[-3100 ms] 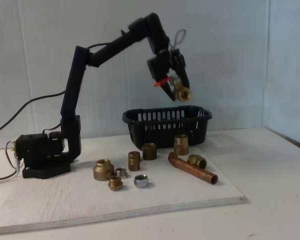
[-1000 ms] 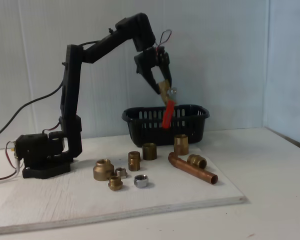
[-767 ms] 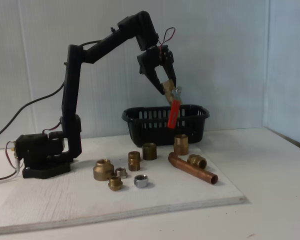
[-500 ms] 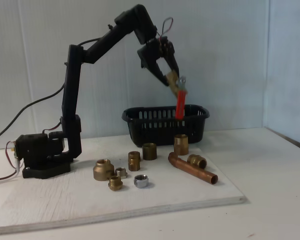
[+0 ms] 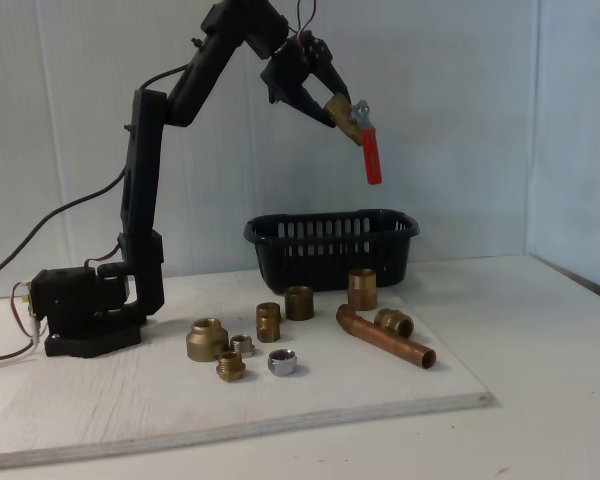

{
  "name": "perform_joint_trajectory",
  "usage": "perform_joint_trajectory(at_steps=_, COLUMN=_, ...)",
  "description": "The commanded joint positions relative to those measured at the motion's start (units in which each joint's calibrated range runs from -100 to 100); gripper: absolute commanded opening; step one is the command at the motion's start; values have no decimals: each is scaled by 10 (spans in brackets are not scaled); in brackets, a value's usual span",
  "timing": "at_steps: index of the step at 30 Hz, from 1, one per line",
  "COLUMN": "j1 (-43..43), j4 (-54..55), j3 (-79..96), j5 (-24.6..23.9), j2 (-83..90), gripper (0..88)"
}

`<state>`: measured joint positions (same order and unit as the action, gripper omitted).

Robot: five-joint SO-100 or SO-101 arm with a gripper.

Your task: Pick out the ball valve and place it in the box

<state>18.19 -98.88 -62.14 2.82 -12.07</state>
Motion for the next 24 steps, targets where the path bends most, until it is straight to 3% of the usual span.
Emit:
perform_joint_trajectory(at_steps=1, j1=2, j4=1, j3=-45, j5=5, j2=10, gripper=6)
perform_joint_trajectory(at_steps=9, j1=42, j4=9, j3=-40, j5=10, j2=10, gripper=6)
perform_joint_trajectory(at_steps=17, j1=93, j4=1, j3=-37, j5=79, j2=9, gripper=6)
perform_joint_trajectory(at_steps=24, j1=111, j4=4, j3=74, j5=119, j2=9, gripper=6)
